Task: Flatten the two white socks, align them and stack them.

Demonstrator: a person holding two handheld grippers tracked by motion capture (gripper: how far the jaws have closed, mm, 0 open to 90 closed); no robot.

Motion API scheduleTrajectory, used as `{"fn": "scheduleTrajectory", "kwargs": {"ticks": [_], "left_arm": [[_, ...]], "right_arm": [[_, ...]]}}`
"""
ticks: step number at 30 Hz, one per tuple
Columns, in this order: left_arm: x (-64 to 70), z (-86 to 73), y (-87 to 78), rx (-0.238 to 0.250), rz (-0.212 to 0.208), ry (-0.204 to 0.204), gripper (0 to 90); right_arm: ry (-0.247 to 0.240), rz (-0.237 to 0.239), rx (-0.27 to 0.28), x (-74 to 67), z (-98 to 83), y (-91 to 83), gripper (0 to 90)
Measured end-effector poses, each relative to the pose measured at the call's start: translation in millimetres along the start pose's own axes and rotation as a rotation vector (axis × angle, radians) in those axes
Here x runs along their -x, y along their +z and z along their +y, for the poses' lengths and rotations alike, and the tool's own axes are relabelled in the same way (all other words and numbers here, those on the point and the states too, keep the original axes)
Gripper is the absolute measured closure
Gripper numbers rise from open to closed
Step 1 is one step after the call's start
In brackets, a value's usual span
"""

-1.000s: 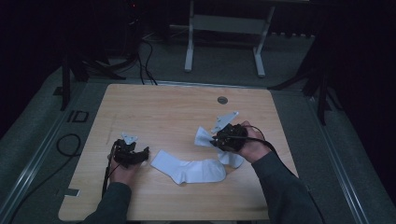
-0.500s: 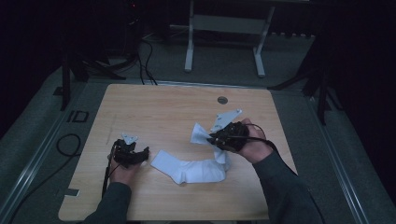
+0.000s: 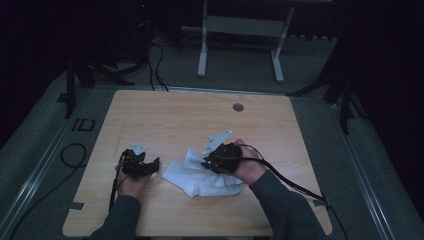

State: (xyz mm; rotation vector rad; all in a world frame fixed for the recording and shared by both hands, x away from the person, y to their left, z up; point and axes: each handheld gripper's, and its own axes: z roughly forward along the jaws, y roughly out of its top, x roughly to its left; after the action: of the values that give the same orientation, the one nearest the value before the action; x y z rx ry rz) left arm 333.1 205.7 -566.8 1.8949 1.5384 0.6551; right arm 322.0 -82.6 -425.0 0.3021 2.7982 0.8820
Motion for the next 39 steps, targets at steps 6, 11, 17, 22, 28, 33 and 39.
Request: {"fn": "scheduleTrajectory", "kwargs": {"ticks": [6, 11, 17, 22, 28, 33, 39], "left_arm": [[0.1, 0.0, 0.0, 0.000, 0.000, -0.001, 26.5], [0.2, 0.0, -0.1, 0.000, -0.001, 0.001, 26.5], [0.8, 0.0, -0.1, 0.000, -0.005, 0.007, 26.5], [0.9, 0.0, 0.1, 0.002, -0.005, 0.005, 26.5], [1.2, 0.1, -0.1, -0.001, -0.006, 0.006, 26.5], [1.2, 0.1, -0.1, -0.001, -0.006, 0.006, 26.5], [1.2, 0.1, -0.1, -0.001, -0.006, 0.006, 26.5]], "right_arm": [[0.031, 0.032, -0.005, -6.6, -0.3, 36.0, 81.2], [0.052, 0.028, -0.014, -12.8, -3.5, 60.2, 81.2], [0.065, 0.024, -0.011, -15.0, -3.7, 69.8, 81.2], [0.074, 0.022, 0.027, -15.8, 6.3, 66.8, 81.3], [0.098, 0.027, 0.054, -13.7, 9.2, 60.7, 81.4], [0.105, 0.034, 0.078, -13.2, 11.1, 53.6, 81.4], [0.102, 0.031, 0.069, -13.4, 10.4, 55.9, 81.3]]}}
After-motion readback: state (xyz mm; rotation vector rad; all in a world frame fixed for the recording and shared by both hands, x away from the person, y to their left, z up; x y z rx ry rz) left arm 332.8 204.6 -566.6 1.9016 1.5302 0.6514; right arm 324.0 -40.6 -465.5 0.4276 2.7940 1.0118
